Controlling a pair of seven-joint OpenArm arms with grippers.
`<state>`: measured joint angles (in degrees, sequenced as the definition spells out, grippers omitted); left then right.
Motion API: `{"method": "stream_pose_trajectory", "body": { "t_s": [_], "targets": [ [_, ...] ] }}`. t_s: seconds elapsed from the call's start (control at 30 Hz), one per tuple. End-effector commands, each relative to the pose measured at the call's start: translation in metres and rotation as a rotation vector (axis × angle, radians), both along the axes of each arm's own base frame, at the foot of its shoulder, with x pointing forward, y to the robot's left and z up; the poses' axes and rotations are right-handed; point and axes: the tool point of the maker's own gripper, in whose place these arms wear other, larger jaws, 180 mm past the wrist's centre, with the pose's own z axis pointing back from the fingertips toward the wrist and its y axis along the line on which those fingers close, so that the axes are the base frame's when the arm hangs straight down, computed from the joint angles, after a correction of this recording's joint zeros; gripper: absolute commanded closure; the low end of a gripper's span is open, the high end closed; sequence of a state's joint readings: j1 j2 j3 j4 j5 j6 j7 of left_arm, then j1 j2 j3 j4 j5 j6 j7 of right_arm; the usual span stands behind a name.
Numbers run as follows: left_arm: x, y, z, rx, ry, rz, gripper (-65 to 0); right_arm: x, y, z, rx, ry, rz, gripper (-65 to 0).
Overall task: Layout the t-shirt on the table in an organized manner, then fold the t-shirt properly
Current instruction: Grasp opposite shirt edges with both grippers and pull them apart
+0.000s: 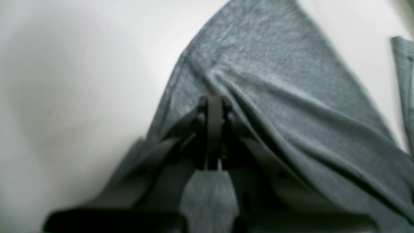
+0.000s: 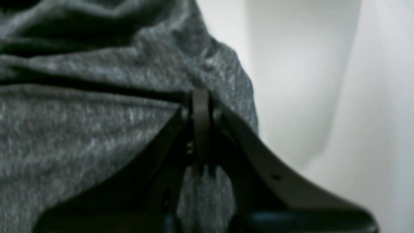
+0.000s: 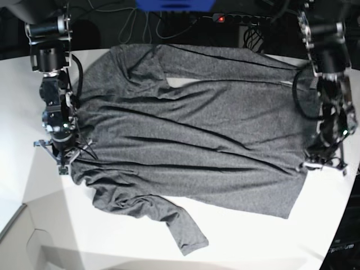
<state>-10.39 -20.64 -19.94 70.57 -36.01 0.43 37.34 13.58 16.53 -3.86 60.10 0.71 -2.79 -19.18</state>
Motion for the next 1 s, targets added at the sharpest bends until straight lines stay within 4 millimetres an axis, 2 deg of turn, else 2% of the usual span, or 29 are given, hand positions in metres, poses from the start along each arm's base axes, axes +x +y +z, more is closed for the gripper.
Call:
{"method": "stream_pose_trajectory", "body": {
  "t_s": [0.0, 0.1, 0.17, 0.27, 0.33, 0.43, 0.5, 0.63, 0.8, 0.93, 0.97],
  "targets": [
    [-0.005, 0.002, 0.010, 0.010, -0.033, 0.002, -0.1, 0.015, -0.016, 0.028, -0.029, -0.082, -0.012, 0.0],
    [-0.039, 0.005, -0.004, 0.012, -0.005, 0.029, -0.1, 0.023, -0.026, 0.056, -0.024, -0.179, -0.043, 0.0],
    [-0.058, 0.009, -0.017, 0.010, 0.031, 0.044, -0.1, 0.026, -0.032, 0.087, -0.026, -0.257, -0.059, 0.0],
    [-0.078, 0.012, -0.032, 0.020, 0.083, 0.045, -0.1, 0.008, -0.033, 0.115, -0.030, -0.293, -0.077, 0.0],
    [-0.085, 0.014, -0.037, 0.027, 0.102, 0.045, -0.1, -0.011, -0.020, 0.123, -0.011, -0.281, -0.074, 0.0],
    [-0.091, 0.016, -0.047, 0.018, 0.130, 0.055, -0.2, -0.042, 0.003, 0.107, 0.035, -0.200, -0.073, 0.0],
    [-0.090, 0.027, -0.053, 0.020, 0.148, 0.073, -0.2, -0.062, 0.018, 0.091, 0.074, -0.144, -0.079, 0.0],
    [-0.091, 0.041, -0.070, 0.012, 0.173, 0.121, -0.2, -0.093, 0.033, 0.056, 0.121, -0.049, -0.095, 0.0],
    [-0.091, 0.047, -0.073, 0.016, 0.171, 0.140, -0.2, -0.118, 0.029, 0.009, 0.138, 0.081, -0.128, 0.0],
    [-0.085, 0.044, -0.063, 0.018, 0.147, 0.128, -0.2, -0.116, 0.023, -0.009, 0.132, 0.092, -0.135, 0.0],
    [-0.084, 0.043, -0.060, 0.021, 0.138, 0.123, -0.2, -0.116, 0.015, -0.012, 0.119, 0.090, -0.142, 0.0]
  ]
}}
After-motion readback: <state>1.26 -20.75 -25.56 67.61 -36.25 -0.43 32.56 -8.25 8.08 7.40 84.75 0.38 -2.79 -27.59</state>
